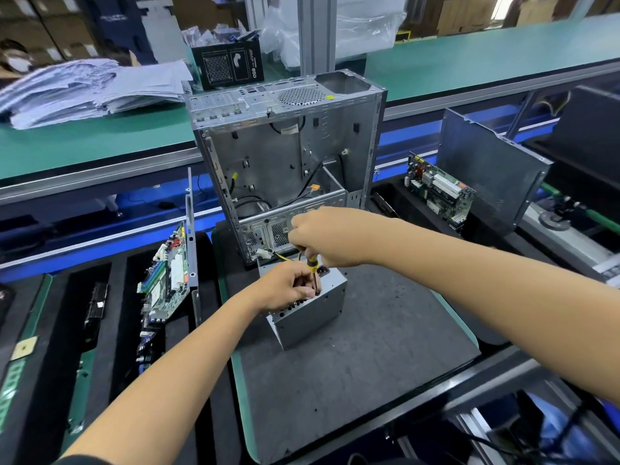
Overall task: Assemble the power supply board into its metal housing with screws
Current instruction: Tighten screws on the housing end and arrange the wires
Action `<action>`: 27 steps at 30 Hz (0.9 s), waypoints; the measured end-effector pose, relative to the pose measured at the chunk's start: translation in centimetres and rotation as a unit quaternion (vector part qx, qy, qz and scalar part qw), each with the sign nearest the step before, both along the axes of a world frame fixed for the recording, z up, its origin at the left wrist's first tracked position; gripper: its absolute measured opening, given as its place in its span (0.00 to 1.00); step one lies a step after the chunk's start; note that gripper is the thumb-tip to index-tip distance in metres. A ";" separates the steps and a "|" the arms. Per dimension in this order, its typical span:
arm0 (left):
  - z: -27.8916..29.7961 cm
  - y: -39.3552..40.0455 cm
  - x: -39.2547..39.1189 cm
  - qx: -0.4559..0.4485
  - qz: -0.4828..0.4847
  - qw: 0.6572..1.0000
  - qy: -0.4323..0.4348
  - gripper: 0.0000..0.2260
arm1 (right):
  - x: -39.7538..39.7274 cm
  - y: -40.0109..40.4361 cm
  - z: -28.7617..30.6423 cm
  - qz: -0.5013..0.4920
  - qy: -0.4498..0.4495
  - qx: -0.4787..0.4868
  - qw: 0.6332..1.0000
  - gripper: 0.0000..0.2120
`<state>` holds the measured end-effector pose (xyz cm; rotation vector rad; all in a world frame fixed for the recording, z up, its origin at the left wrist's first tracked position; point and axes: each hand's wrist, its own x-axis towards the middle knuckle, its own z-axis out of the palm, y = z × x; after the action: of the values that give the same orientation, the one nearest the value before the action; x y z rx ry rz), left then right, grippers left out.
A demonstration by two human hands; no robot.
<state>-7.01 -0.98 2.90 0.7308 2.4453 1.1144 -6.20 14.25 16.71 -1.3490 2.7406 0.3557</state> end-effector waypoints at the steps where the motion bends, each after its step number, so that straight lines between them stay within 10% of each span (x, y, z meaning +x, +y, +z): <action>1: 0.0 0.0 0.0 0.001 0.000 1.000 -0.006 0.05 | 0.0 0.1 -0.3 0.000 0.005 -0.008 1.000 0.04; 11: 0.1 0.3 0.1 0.014 0.022 1.000 -0.014 0.13 | 0.1 0.2 -1.0 -0.075 0.088 -0.020 0.993 0.19; 27: 0.2 0.0 0.2 -0.008 0.003 1.000 0.009 0.03 | 0.5 -0.1 -0.8 -0.032 0.026 -0.012 0.999 0.07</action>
<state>-6.86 -1.00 3.07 0.7334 2.4698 1.0945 -5.70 14.12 15.91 -1.2714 2.8324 0.3596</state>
